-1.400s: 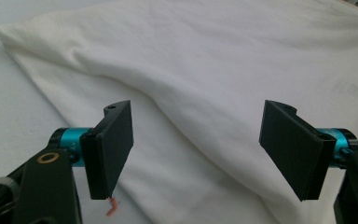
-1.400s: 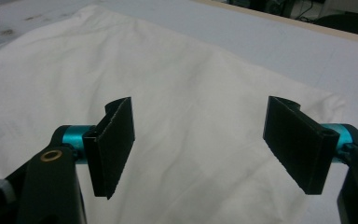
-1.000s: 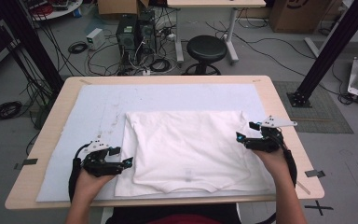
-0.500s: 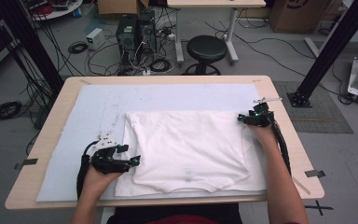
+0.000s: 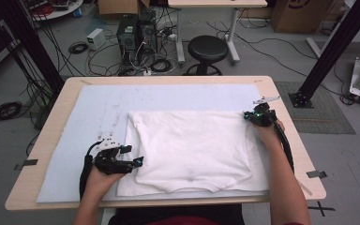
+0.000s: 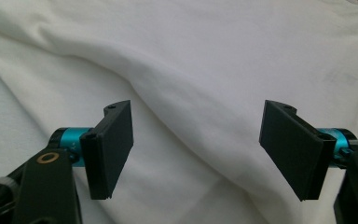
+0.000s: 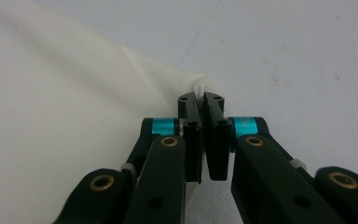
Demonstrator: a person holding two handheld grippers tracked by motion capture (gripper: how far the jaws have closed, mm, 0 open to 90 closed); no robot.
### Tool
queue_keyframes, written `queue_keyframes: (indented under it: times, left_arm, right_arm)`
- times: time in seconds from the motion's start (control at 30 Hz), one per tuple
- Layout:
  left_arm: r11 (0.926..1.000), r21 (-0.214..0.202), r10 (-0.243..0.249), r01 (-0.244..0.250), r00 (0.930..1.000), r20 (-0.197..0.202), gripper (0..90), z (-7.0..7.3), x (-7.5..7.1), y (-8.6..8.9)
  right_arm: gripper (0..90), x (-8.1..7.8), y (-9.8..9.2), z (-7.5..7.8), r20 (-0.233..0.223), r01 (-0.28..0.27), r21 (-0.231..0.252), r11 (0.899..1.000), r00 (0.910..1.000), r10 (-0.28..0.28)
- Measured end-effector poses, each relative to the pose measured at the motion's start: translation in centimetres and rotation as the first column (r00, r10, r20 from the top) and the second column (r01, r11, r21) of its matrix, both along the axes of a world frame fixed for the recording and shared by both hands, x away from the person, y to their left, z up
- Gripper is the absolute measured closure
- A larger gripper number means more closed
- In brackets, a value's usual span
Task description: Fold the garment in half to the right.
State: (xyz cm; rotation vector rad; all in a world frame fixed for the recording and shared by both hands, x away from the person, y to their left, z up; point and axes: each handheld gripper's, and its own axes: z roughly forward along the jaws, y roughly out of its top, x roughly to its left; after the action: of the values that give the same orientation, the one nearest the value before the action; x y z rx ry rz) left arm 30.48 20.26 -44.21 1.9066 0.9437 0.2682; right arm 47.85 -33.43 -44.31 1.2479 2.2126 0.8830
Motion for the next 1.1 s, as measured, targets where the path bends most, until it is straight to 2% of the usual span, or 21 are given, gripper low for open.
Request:
queue_keyframes:
  times: [0.23, 0.37, 0.43, 0.5, 0.6, 0.8, 0.87, 0.97, 1.07, 1.1]
  left_arm:
    - [1.0, 0.005, -0.005, 0.005, 1.0, 0.0, 26.0, 0.0, -0.1, -0.1]
    - [0.9999, 0.011, 0.0, 0.0, 1.0, -0.005, 26.0, -0.1, -0.2, -0.2]
    - [0.9998, 0.018, 0.001, -0.001, 1.0, -0.009, 26.0, -0.2, -0.3, -0.2]
    - [0.9996, 0.028, -0.003, 0.004, 0.9998, -0.02, 26.0, -0.3, -0.3, -0.3]
    - [0.9995, 0.032, -0.002, 0.003, 0.9993, -0.039, 26.0, -0.8, -0.4, -0.4]
    - [0.9997, 0.022, 0.014, -0.012, 0.9977, -0.067, 26.0, -1.0, -0.4, -0.2]
    - [0.9994, 0.035, 0.0, 0.003, 0.9969, -0.079, 26.2, -1.1, -0.3, -0.3]
    - [0.9992, 0.034, -0.017, 0.021, 0.9955, -0.094, 26.2, -1.1, -0.3, -0.7]
    - [0.9989, -0.001, -0.048, 0.048, 0.9923, -0.114, 26.2, -1.2, -0.4, -1.0]
    - [0.9983, 0.008, -0.057, 0.058, 0.9923, -0.11, 26.2, -1.2, -0.4, -1.3]
  right_arm:
    - [88.0, 0.9, -1.2, 0.6, -0.011, 0.029, -0.043, 0.999, 0.9995, -0.029]
    - [87.9, 1.0, -2.3, 0.5, -0.024, 0.072, -0.025, 0.997, 0.9971, -0.073]
    - [85.1, 1.0, -2.4, 0.3, -0.029, 0.077, -0.006, 0.997, 0.9966, -0.077]
    - [67.6, 0.6, -2.2, 0.3, 0.006, 0.091, -0.005, 0.996, 0.9959, -0.091]
    - [55.3, -0.2, -2.2, 1.0, 0.023, 0.091, 0.053, 0.994, 0.9954, -0.093]
    - [52.4, -2.3, -1.7, 2.6, 0.105, 0.049, 0.098, 0.994, 0.9927, -0.059]
    - [52.3, -3.0, -1.4, 3.0, 0.12, 0.032, 0.102, 0.994, 0.9918, -0.044]
    - [52.3, -3.7, -1.1, 3.3, 0.13, 0.017, 0.112, 0.994, 0.9911, -0.032]
    - [52.3, -4.1, -0.9, 3.4, 0.136, 0.003, 0.122, 0.992, 0.9905, -0.02]
    - [51.9, -4.2, -0.9, 3.4, 0.135, 0.002, 0.124, 0.992, 0.9907, -0.019]
